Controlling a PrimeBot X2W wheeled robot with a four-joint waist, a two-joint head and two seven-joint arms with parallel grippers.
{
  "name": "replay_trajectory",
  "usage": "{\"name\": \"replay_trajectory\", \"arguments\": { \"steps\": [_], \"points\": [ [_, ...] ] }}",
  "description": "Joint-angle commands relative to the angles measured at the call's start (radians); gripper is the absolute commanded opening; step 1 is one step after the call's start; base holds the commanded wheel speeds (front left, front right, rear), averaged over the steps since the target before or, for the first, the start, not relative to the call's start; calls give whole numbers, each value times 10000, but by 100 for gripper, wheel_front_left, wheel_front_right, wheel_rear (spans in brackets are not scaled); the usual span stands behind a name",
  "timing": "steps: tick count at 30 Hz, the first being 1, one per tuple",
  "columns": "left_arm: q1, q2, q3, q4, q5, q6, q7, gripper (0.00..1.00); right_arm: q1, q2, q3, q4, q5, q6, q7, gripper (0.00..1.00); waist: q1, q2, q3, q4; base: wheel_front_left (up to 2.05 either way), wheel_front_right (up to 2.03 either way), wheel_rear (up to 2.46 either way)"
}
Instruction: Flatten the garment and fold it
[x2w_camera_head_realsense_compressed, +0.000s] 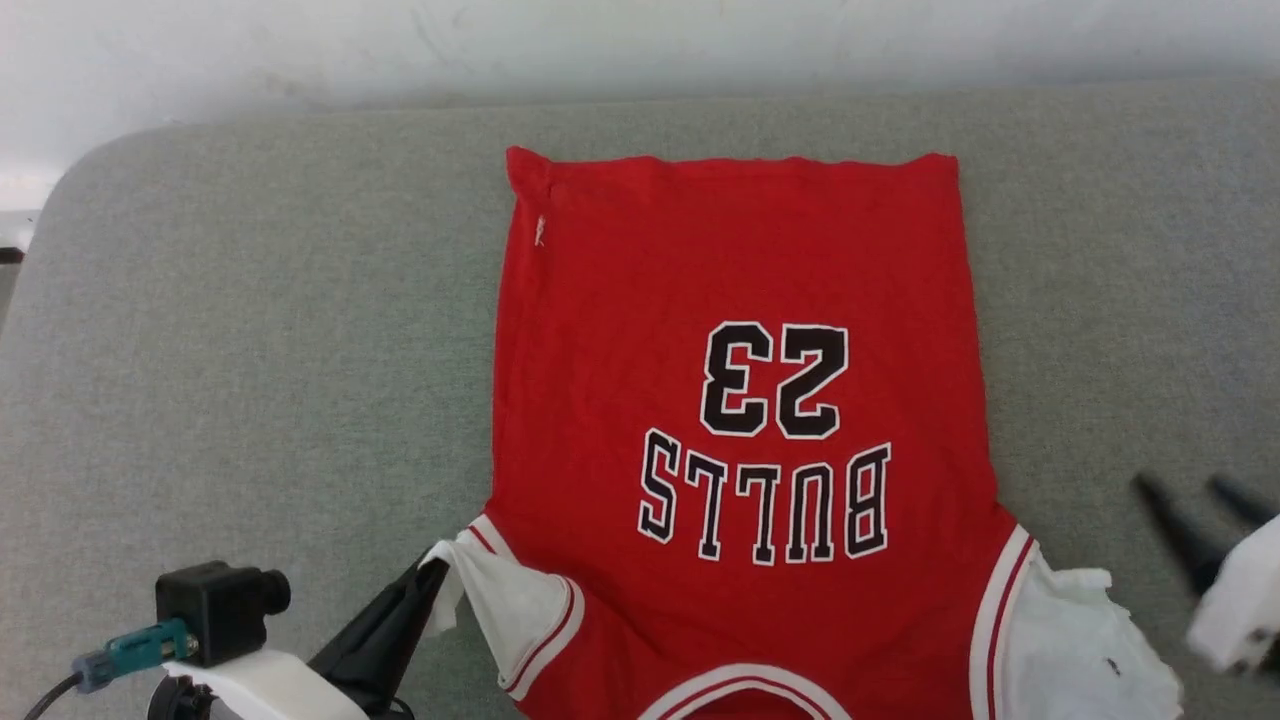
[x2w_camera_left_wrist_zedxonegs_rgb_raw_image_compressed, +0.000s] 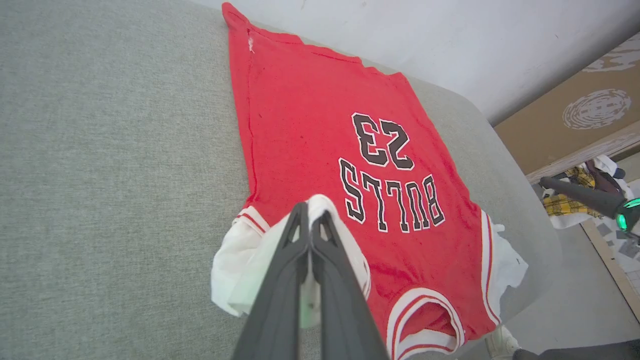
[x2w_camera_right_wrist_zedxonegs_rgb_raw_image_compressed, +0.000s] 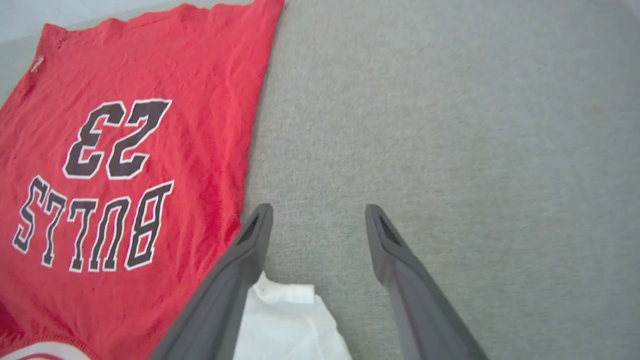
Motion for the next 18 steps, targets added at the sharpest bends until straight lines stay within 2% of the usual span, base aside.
{"name": "replay_trajectory", "arguments": {
  "steps": [1,4,8,13,18],
  "points": [
    [91,-17,59,-111,144,25,-142,0,-734,-324,-377,-809,-81,-7,184,100,-1,-2,297,-39,0,0,0],
    [-4,-21,77,-194,203,-36,-230,0,-2067,-582,-367,-1317,-354,-7,537,100,-1,-2,661,-44,0,0,0],
    [-214,-39,55,-257,261,-122,-254,0,-3639,-571,190,-1002,-757,-7,941,100,-1,-2,1094,-21,0,0,0],
    [-796,-136,-126,-303,384,-344,-175,0,-6403,-249,456,500,-1322,-7,1165,100,-1,-2,1893,276,0,0,0],
    [-1433,-221,-357,-268,559,-575,-31,0,-8385,-259,299,2160,-2015,-7,1214,100,-1,-2,2811,737,0,0,0]
  ]
}}
